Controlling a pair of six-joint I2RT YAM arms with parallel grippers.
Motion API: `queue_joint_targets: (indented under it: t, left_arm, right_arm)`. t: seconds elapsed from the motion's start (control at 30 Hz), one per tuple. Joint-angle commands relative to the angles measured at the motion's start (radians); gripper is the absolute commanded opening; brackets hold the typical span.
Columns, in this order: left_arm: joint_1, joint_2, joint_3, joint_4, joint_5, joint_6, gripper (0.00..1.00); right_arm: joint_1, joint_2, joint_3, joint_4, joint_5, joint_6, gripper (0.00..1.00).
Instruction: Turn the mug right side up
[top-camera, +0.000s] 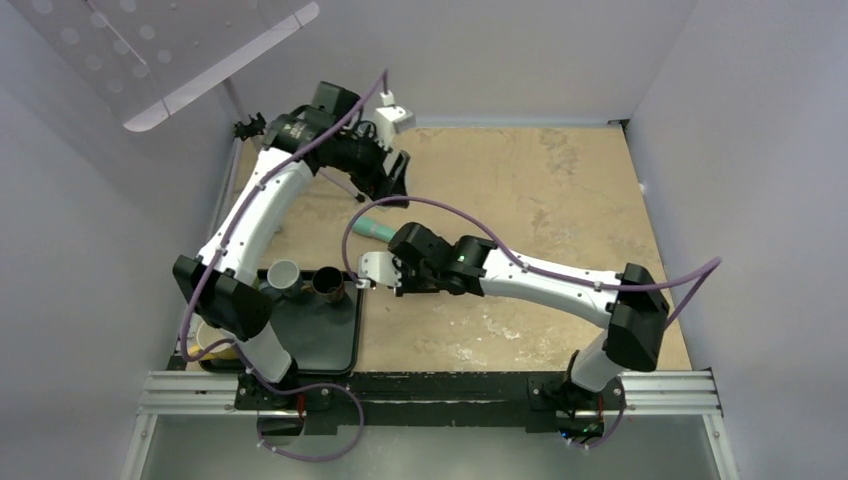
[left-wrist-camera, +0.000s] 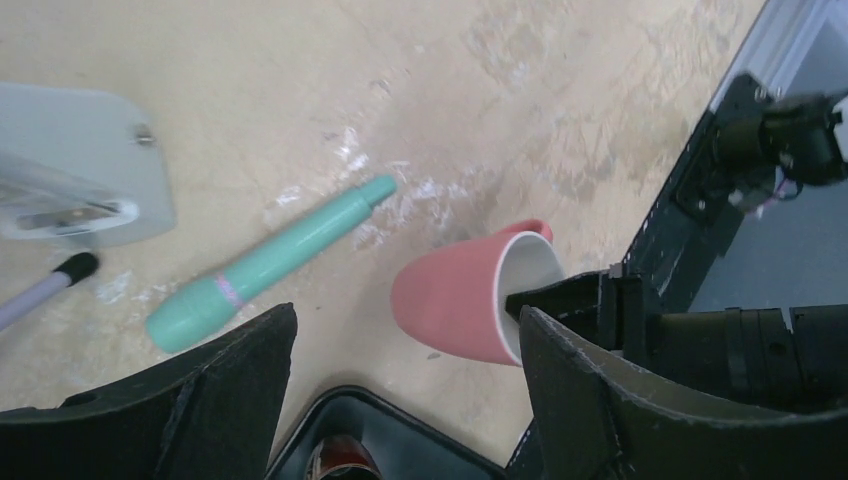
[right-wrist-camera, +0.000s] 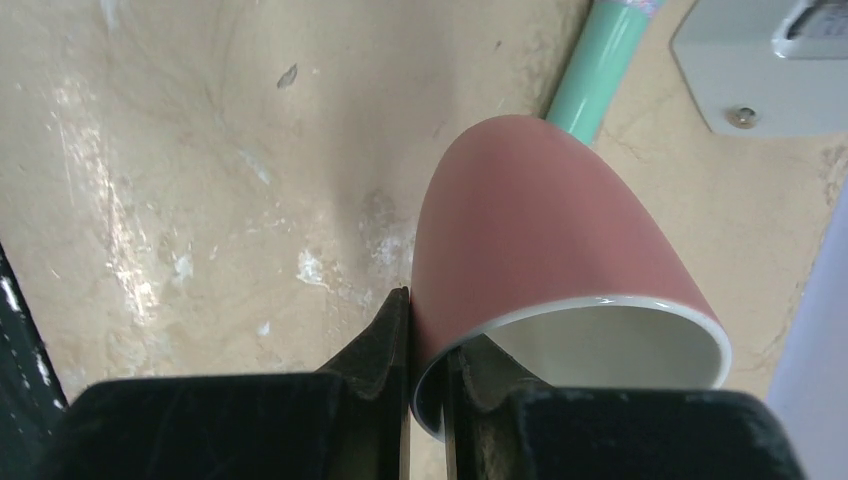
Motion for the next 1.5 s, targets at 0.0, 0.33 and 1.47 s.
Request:
queue_joint_targets:
  t: [0.0, 0.33, 1.47]
  left_arm:
    - [-0.103, 0.023, -0.057, -0.047, -0.066, 0.092, 0.85]
    - [-0.246, 0.035, -0.262, 0.028, -0.222, 0.188, 0.80]
    - [-0.128, 0.076, -0.308, 0.153, -0.329, 0.172, 0.00]
  right_arm:
    - [0.029, 0.047, 0.131, -0.094, 0.108, -0.131, 0.00]
    - [0.043, 0.115, 0.166, -0.114, 0.111, -0.124, 0.00]
    - [0.046, 0.001, 0.159, -0.013, 0.282, 0.087, 0.52]
